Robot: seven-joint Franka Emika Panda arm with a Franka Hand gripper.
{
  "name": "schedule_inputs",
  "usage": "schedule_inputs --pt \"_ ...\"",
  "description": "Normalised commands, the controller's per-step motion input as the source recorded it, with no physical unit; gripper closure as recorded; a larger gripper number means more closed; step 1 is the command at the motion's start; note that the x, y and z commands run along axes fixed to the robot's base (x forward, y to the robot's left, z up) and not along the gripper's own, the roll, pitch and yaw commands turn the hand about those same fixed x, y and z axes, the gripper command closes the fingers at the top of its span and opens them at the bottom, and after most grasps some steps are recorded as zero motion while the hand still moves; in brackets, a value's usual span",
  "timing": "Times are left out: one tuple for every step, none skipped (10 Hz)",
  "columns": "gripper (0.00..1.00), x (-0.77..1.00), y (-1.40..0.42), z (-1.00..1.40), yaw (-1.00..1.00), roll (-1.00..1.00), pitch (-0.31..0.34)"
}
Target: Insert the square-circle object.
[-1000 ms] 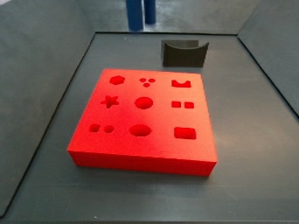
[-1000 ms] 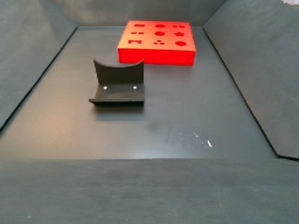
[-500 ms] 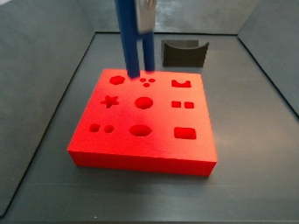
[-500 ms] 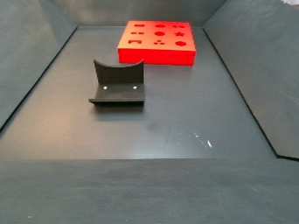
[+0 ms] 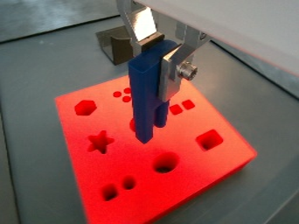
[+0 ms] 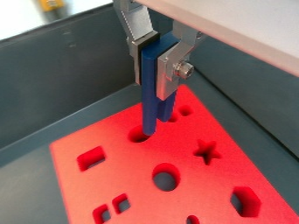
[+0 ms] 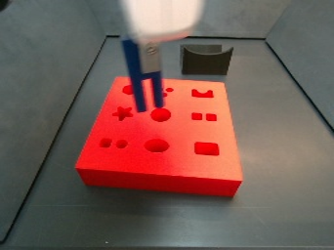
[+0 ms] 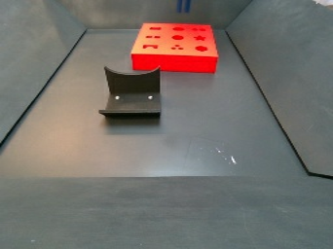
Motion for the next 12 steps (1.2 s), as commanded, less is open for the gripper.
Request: schedule_inputs --pt "1.00 -0.22 -0.04 0.07 -0.91 0.24 0.101" --pt "1.00 -0.21 -0.04 0.05 -0.92 0.23 0.100" --pt "1.00 -0.21 -0.04 0.04 -0.93 0.22 0.103" --pt "1.00 -0.16 -0.03 0.00 -0.97 0.18 0.067" --pt "1.00 0.12 -0.19 0.01 -0.15 0.00 0.000" --pt "1.00 0.00 0.00 -0.19 0.00 0.00 0.000" --pt "1.00 0.00 -0.49 -0.51 0.00 0.00 0.000" --pt "1.00 -0.39 -0.35 -0.70 0.08 0.09 -0.046" --pt "1.00 -0.85 -0.06 -0.78 0.00 0.06 -0.106" --pt "1.00 -0.32 0.00 -0.11 0.00 0.00 -0.071" --pt "1.00 0.00 0.00 -0.11 0.00 0.00 0.000" --pt "1.00 -0.05 -0.10 -0.41 0.00 0.00 -0.061"
